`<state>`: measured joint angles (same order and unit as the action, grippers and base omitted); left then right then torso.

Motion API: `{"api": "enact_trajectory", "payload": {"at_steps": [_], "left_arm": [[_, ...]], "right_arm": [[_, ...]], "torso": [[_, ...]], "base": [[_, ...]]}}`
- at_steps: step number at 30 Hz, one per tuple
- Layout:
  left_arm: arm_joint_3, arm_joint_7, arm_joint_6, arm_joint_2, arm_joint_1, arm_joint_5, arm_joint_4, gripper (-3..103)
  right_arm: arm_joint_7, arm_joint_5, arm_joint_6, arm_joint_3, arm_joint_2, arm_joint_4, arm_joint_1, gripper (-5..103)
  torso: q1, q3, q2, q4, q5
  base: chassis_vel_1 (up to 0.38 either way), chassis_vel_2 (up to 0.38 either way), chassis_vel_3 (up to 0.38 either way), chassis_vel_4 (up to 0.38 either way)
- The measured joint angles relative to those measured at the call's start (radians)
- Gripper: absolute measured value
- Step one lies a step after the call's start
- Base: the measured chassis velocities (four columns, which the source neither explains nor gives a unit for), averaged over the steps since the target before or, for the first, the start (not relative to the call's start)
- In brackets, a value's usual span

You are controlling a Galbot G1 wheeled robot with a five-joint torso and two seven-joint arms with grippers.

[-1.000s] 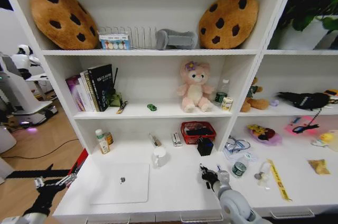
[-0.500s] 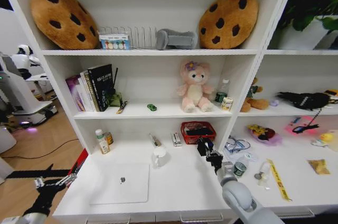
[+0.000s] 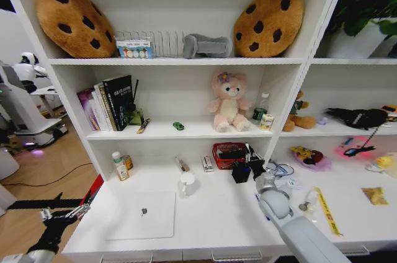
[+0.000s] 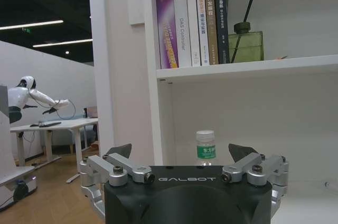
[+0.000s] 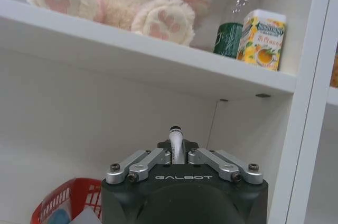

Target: Organize the objects on the table.

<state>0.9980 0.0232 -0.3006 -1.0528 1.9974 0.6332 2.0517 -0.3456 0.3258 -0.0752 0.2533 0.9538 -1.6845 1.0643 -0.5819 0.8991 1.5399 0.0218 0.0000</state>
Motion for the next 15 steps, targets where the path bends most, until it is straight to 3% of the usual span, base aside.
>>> {"api": "enact_trajectory", "payload": {"at_steps": [15], "left_arm": [[0.000, 0.000, 0.000, 0.000, 0.000, 0.000, 0.000, 100]], "right_arm": [[0.012, 0.007, -0.041, -0.127, 0.063, 0.208, -0.149, 9]], "torso": [[0.000, 0.000, 0.000, -0.0002, 0.0000]], "base": [[0.000, 0.000, 0.000, 0.000]]}}
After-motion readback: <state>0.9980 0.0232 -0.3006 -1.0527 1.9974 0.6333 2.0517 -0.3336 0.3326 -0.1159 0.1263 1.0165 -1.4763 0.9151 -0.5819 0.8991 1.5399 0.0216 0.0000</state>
